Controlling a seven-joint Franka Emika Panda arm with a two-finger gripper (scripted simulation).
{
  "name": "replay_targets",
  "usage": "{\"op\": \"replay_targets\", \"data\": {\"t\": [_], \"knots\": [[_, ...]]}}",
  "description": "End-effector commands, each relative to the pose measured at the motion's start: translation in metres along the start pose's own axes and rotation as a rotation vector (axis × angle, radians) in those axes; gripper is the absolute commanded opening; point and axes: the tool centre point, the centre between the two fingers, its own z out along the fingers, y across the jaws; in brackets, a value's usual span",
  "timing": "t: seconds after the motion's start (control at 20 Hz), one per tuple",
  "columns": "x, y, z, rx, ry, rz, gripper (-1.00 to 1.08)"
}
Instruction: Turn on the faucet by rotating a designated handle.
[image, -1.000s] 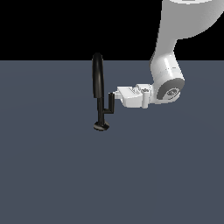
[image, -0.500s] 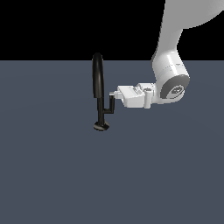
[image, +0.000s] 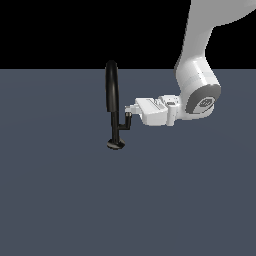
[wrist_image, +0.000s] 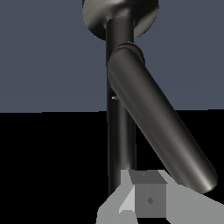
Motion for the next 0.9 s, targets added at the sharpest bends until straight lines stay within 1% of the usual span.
{"op": "replay_targets", "data": {"t": [0.0, 0.4, 0.45, 0.5, 0.85], "knots": [[0.010, 0.014, 0.000, -0.003, -0.004, 0.017, -1.00], [0.022, 0.043, 0.000, -0.005, -0.005, 0.020, -1.00], [0.022, 0.043, 0.000, -0.005, -0.005, 0.020, -1.00], [0.012, 0.033, 0.000, -0.004, -0.002, -0.002, -1.00], [0.058, 0.053, 0.000, -0.005, -0.004, 0.014, -1.00]]}}
